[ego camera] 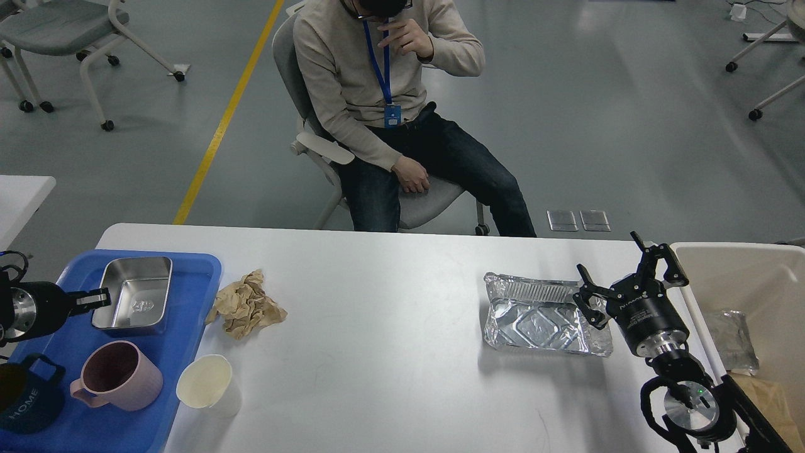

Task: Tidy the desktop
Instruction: 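Carry the steel box onto the blue tray and release it, then lift the left gripper away from the tray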

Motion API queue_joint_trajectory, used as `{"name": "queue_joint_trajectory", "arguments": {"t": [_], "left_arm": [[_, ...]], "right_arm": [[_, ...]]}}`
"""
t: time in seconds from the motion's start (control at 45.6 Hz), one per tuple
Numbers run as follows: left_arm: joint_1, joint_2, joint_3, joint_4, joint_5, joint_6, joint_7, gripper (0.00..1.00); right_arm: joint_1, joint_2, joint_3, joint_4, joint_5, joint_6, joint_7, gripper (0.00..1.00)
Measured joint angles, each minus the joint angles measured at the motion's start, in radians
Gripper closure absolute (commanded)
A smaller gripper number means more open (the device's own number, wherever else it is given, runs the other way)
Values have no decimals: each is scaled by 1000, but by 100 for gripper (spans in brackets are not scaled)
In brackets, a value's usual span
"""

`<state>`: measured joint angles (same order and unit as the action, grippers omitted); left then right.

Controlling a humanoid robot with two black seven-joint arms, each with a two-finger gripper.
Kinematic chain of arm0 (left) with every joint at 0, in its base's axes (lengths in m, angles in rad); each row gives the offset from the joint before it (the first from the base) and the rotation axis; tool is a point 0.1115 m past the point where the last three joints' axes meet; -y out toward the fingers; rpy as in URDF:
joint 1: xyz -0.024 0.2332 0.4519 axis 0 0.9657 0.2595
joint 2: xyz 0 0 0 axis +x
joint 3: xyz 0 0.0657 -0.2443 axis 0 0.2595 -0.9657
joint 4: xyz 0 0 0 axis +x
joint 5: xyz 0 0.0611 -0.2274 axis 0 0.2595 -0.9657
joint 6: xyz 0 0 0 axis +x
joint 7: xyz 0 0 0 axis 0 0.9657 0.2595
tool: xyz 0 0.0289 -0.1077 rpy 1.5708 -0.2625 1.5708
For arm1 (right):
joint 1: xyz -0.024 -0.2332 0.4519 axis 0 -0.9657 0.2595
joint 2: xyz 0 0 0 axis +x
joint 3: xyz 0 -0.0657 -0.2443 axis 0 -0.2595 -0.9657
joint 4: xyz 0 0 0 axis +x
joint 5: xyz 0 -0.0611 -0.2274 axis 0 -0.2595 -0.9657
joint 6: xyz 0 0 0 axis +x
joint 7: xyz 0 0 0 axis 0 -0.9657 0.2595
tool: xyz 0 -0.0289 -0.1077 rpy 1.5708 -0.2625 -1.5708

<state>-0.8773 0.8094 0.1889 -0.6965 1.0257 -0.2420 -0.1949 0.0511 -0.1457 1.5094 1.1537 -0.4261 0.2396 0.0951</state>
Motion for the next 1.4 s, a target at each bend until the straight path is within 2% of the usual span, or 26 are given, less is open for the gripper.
{"name": "queue_joint_trajectory", "arguments": {"t": [0.285, 0.394, 0.416, 0.526, 0.657, 0.723, 1.095, 1.205, 1.402], "left_arm": [[44, -72, 2, 95, -2, 3, 0, 92], [60, -108, 2, 135, -7, 8, 0, 87], [61, -111, 2, 138, -8, 9, 0, 83], [57, -115, -5, 143, -15, 10, 0, 47], [32, -106, -23, 144, -27, 7, 1, 16], [17, -101, -41, 142, -42, 3, 1, 7], [-72, -47, -180, 133, -168, -11, 1, 4], [-89, -32, -254, 133, -248, -11, -3, 4], [-107, -32, -470, 133, -426, -7, -21, 4]], "right_arm": [[-9, -1, 1, -1, 0, 4, 0, 0], [-9, 1, 1, -1, 0, 4, 0, 0], [-9, 1, 1, -1, 0, 4, 0, 0], [-9, 1, 1, -1, 0, 4, 0, 0], [-8, 1, 1, -1, 0, 3, 0, 0], [-7, 1, 1, -1, 0, 3, 0, 0], [-1, 2, 0, -1, 0, 1, 0, 0], [1, 3, 0, -1, 0, 1, -1, 0], [1, 3, -1, 0, 0, 0, -2, 0]]}}
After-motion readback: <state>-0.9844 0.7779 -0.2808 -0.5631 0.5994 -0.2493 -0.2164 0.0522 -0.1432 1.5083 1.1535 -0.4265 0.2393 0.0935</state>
